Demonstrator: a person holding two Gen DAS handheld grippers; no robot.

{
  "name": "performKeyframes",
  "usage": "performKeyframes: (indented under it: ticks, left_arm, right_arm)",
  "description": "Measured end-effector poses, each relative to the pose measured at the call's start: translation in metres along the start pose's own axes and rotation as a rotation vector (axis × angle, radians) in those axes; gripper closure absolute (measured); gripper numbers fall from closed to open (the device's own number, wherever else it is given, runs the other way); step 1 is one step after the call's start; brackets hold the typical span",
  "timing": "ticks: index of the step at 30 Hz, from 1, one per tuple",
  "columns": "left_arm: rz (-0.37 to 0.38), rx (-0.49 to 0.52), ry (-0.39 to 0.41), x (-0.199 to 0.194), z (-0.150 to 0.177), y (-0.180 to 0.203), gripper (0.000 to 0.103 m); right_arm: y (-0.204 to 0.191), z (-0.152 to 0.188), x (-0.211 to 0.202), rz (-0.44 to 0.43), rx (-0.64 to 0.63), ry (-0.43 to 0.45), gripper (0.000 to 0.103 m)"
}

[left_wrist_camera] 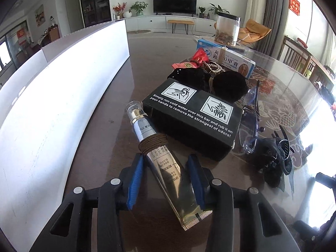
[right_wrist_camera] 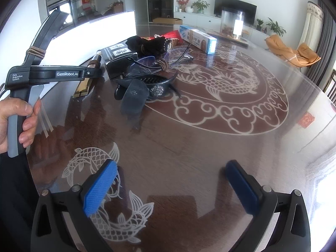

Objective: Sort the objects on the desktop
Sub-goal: 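Lower the open left tool around the gold cosmetic tube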

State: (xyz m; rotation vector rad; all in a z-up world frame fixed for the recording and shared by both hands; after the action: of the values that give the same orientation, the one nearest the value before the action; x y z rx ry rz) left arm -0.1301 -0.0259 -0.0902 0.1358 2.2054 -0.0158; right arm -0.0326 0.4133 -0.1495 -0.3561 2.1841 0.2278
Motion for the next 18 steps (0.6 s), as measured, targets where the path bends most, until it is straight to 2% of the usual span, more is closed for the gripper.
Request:
performKeyframes:
  ticks: [5, 12, 13, 15, 17, 18]
  left_arm:
    - [0.025, 0.004, -0.011, -0.003, 0.006, 0.012, 0.061]
    - [-0.011, 0.006, -0.013, -0.006, 0.011, 0.016, 0.058]
    - [-0.023, 0.01, -0.013, -0.005, 0.011, 0.016, 0.055]
    - [-0.061, 0.0, -0.017, -0.004, 0.011, 0.012, 0.033]
    - [-0.058, -0.035, -0.03, -0.001, 0.011, 0.004, 0.026]
    - [-0.049, -0.052, -0.031, -0.001, 0.011, 0.001, 0.025]
  right_arm:
    - [0.0, 0.0, 0.0, 0.0, 0.0, 0.0, 0.0]
    - [0.0, 0.0, 0.0, 0.0, 0.0, 0.0, 0.0]
    - [0.0, 0.0, 0.0, 0.0, 0.0, 0.0, 0.0]
    - [0.0, 0.0, 0.0, 0.0, 0.0, -0.001, 0.0]
    - [0.0, 0.0, 0.001, 0.001, 0.001, -0.001, 0.0]
    - [0.0, -0.001, 0.001, 0.002, 0.002, -0.002, 0.0]
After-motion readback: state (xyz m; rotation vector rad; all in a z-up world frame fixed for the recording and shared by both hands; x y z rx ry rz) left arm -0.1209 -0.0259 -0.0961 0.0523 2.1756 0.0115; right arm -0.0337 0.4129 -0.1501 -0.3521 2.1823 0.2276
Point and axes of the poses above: each gripper's, at about its wrist camera, not at the fingertips, and x roughly the way its jaws point, y to its right, z to its underside, the point moved 4 cm from there along x, roughly the way its jaws point, and after that the axes turned 2 degrees about z, right-handed, at the moved point
